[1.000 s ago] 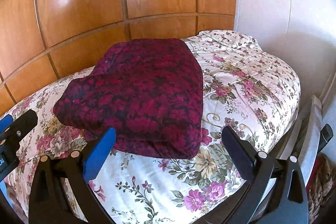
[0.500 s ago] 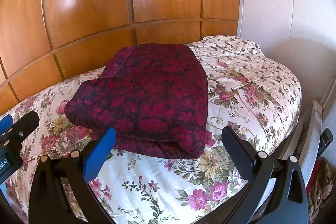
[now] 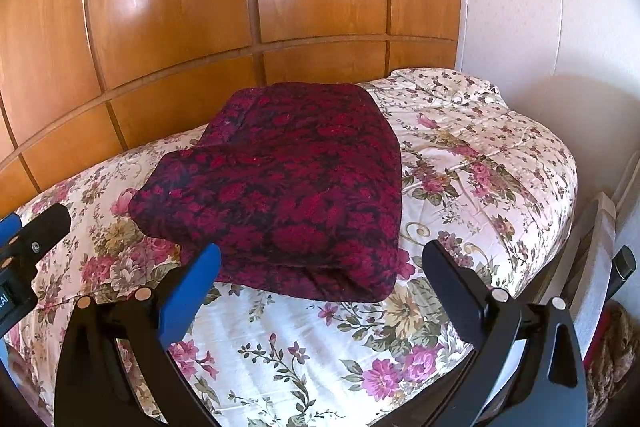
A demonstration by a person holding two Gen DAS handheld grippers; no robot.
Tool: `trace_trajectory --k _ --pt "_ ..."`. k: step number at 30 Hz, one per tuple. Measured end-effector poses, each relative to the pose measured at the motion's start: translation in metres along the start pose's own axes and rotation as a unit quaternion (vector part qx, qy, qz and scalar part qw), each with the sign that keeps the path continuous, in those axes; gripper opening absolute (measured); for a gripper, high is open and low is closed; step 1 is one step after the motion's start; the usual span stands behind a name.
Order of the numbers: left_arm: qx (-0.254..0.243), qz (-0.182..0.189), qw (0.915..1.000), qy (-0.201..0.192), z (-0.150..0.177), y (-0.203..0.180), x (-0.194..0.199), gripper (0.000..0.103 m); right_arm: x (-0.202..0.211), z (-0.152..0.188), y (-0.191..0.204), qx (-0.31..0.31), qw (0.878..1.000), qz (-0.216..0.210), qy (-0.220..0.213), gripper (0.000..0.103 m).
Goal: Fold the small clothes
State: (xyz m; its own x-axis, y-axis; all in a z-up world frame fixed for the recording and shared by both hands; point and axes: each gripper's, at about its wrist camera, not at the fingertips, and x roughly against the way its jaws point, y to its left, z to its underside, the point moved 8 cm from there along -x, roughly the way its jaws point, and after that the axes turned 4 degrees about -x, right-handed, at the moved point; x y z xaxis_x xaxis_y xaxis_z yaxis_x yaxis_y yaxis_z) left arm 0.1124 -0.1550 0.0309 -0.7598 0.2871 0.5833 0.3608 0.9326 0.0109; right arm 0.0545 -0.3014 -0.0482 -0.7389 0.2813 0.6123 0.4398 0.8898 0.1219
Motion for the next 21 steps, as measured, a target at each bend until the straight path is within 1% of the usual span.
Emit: trace_trajectory --k 8,13,21 --pt "0.002 0.003 1.0 -0.001 -0.0009 0.0006 0.0 0.099 0.0002 0.0005 0.0007 0.001 1.0 -0.001 -0.001 0.101" --pt "0.001 -0.004 1.0 0.001 -0.0006 0.0015 -0.0021 0.099 0.0006 -0.0013 0.0012 -0.001 1.0 -0.001 -0.003 0.101" --pt "0.015 -0.014 0.9997 0.009 0.0038 0.0078 -0.0049 0.099 0.0003 -0.0005 0.0026 -0.001 1.0 -0.001 0.0 0.101"
